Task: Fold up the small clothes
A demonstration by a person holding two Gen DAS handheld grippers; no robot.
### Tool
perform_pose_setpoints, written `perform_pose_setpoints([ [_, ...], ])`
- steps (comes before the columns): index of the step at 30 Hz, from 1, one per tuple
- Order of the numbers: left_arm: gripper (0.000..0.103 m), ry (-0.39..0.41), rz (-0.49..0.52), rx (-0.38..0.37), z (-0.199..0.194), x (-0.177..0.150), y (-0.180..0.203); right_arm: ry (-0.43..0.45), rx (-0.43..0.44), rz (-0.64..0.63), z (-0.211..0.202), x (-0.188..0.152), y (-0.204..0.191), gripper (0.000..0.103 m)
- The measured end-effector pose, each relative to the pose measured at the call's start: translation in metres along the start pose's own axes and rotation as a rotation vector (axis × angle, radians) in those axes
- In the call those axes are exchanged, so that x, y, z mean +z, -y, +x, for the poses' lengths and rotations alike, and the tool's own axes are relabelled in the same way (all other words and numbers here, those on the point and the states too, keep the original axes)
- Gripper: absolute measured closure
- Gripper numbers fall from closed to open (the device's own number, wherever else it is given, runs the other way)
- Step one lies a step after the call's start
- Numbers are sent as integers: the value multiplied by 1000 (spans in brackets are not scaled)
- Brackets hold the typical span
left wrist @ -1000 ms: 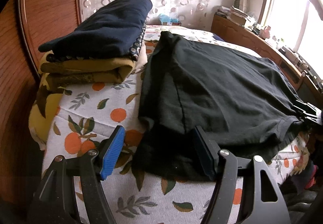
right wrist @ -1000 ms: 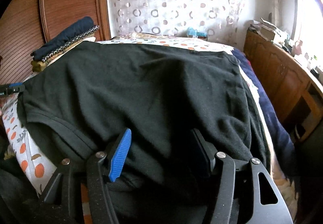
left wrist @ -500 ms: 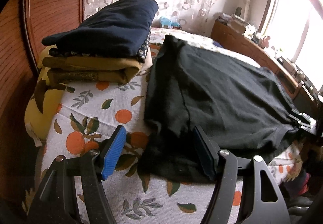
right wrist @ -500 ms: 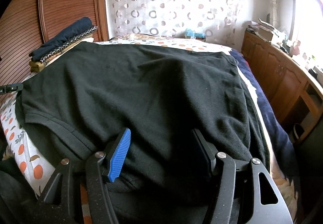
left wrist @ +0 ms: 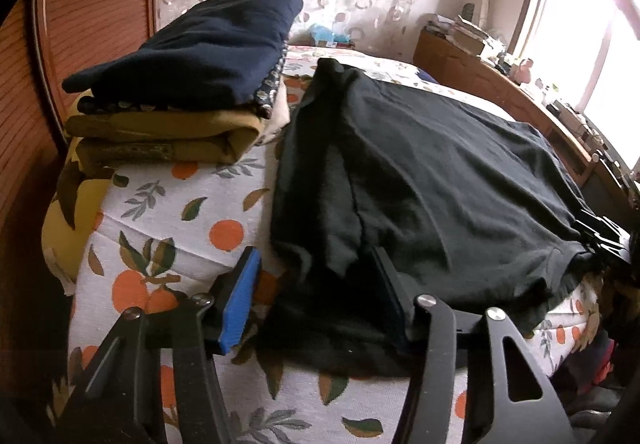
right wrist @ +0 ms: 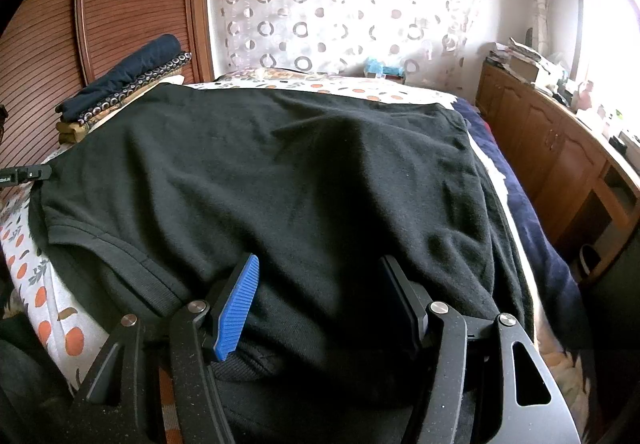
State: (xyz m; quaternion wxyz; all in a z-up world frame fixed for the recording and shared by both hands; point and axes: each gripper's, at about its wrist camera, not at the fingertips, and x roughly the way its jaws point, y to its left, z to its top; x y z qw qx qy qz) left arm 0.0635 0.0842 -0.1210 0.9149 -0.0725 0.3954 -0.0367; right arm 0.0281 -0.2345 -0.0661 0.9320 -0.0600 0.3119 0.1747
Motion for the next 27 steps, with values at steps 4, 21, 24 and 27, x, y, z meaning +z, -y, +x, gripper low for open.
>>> perform_pose_setpoints([
  [4, 64, -4, 20, -34, 0, -1, 5, 0, 0, 0, 0, 0, 0, 40],
  [21, 96, 163, 77, -93, -34, 20, 40, 0, 4, -1, 1, -1, 3, 40],
  [24, 96, 198, 89, -129, -39, 32, 51, 0, 6, -2, 1, -1, 4, 40],
  [27, 96, 223, 109, -158, -42, 40, 64, 1, 4, 0, 0, -1, 3, 40],
])
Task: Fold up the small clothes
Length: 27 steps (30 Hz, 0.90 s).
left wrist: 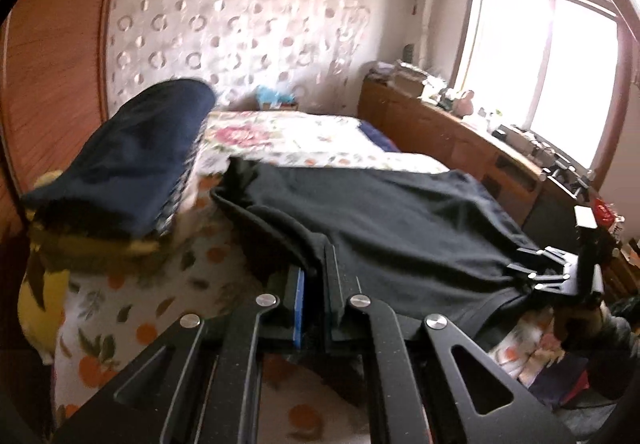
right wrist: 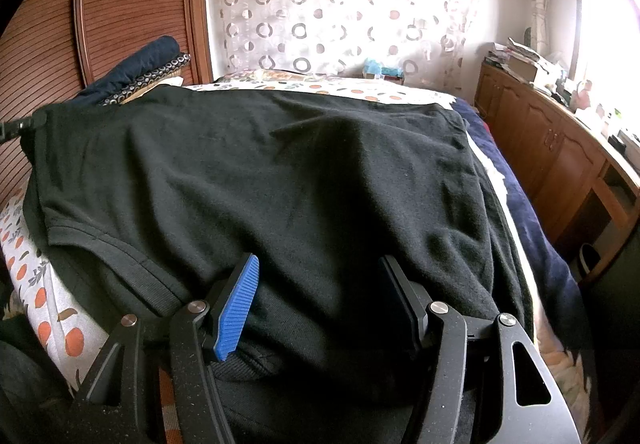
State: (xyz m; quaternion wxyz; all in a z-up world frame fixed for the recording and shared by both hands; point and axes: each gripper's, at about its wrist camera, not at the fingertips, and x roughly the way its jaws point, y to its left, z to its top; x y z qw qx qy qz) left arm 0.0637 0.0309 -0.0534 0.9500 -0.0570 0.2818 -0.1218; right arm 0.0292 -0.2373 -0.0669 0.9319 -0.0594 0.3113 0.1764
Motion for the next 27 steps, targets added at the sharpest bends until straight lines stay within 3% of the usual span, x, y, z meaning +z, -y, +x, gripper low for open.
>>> perform_pose_setpoints([
  [6, 96, 51, 41, -96, 2, 19, 29, -1, 0, 0, 0, 0, -1, 40],
  [19, 96, 102, 161, -200, 12, 69, 89, -28, 9, 28, -8, 3, 4, 40],
  [27, 96, 114, 227, -289, 15, 96, 144, 78, -53, 64, -60, 15, 33, 40],
])
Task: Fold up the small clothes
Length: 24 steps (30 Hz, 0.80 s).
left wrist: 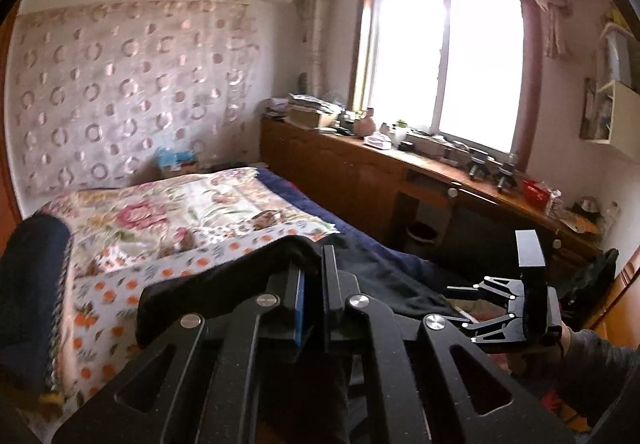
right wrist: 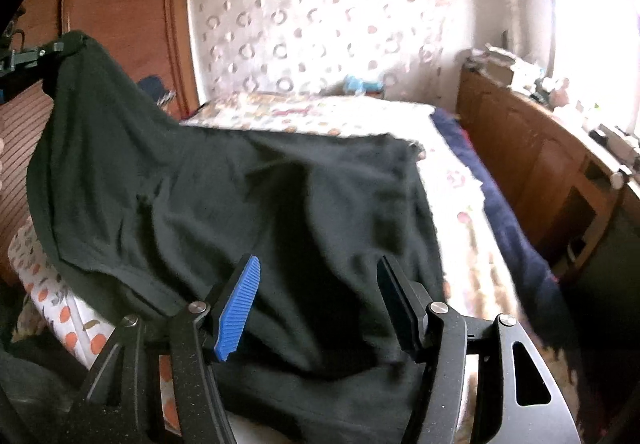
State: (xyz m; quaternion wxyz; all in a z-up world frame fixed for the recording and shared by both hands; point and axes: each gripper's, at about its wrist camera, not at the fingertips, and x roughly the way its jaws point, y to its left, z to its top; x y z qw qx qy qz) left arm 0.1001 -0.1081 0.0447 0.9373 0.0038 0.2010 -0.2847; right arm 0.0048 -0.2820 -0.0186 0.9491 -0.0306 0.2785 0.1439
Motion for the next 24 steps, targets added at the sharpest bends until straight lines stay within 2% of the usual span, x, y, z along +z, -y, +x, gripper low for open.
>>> perform_pose_setpoints([
  [5, 96, -7, 41, -67, 17, 17, 33, 23, -27, 15, -14, 2, 10, 40],
  [8, 96, -25, 59, -54, 24, 17, 43, 30, -27, 31, -16, 1, 11, 40],
  [10, 87, -76, 72, -36, 33, 12, 47, 28, -1, 50, -15, 0, 12, 40],
  [12, 57, -95, 64, -46, 34, 2, 44, 28, 22, 64, -14, 0, 15, 40],
  [17, 31, -86, 40, 3, 27, -12, 36, 28, 54, 68, -10, 4, 9, 40],
  [18, 26, -84, 31, 2, 25, -14, 33, 25, 55, 61, -9, 3, 9, 40],
  [24, 23, -99, 16, 62, 11, -34, 17, -1, 88, 24, 5, 8, -8, 40],
])
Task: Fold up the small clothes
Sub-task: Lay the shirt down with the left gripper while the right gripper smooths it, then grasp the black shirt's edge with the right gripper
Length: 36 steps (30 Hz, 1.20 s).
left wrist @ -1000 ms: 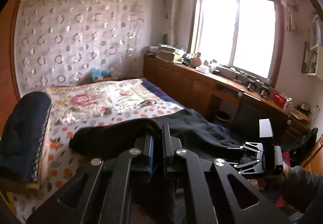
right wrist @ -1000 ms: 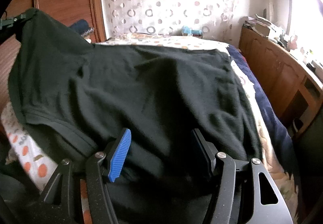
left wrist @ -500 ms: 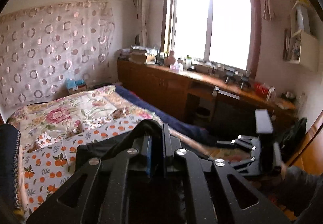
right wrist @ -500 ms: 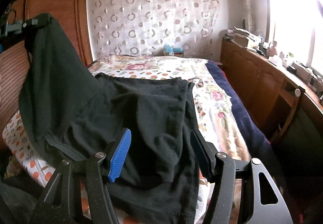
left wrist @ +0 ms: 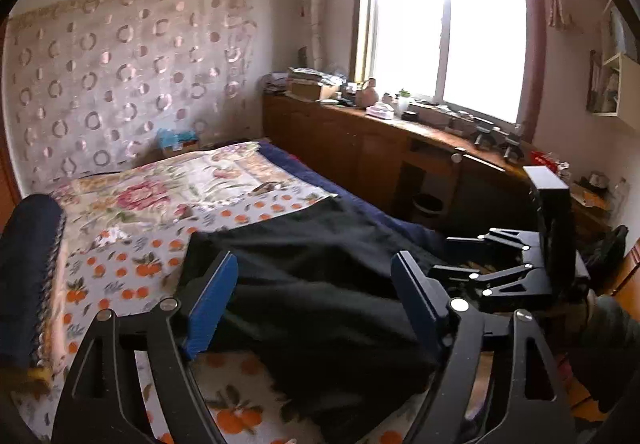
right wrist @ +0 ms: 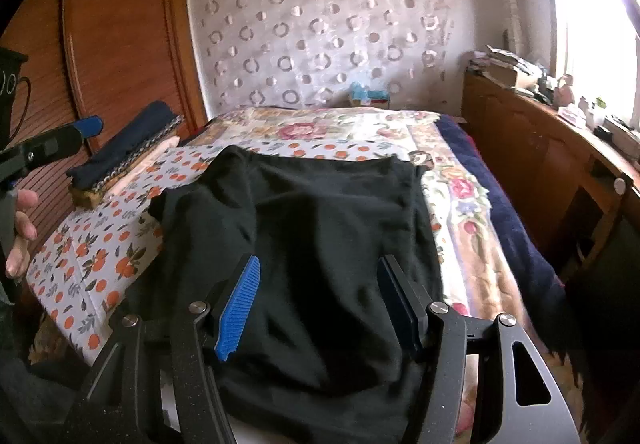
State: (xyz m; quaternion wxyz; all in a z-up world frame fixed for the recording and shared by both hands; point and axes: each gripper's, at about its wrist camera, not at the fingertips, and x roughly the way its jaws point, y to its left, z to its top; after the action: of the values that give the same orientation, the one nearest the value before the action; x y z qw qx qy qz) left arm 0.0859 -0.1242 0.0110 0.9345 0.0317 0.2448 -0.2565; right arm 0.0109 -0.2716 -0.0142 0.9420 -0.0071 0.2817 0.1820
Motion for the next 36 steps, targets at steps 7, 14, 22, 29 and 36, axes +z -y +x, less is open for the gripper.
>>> perform_pose_setpoints([
  [7, 23, -32, -31, 57, -8, -24, -24, -34, 68, -65, 12, 2, -28, 40],
  [14, 23, -3, -83, 101, -22, -39, -45, -75, 139, -125, 19, 1, -52, 40],
  [22, 23, 18, -124, 137, -32, -46, -62, -172, 74, -202, 46, -5, -62, 40],
  [29, 23, 18, -144, 157, -35, -51, -75, -182, 49, -197, 56, -1, -48, 79],
  [36, 23, 0, -143, 126, -28, -54, -73, -80, 72, -136, 22, 15, -46, 93],
])
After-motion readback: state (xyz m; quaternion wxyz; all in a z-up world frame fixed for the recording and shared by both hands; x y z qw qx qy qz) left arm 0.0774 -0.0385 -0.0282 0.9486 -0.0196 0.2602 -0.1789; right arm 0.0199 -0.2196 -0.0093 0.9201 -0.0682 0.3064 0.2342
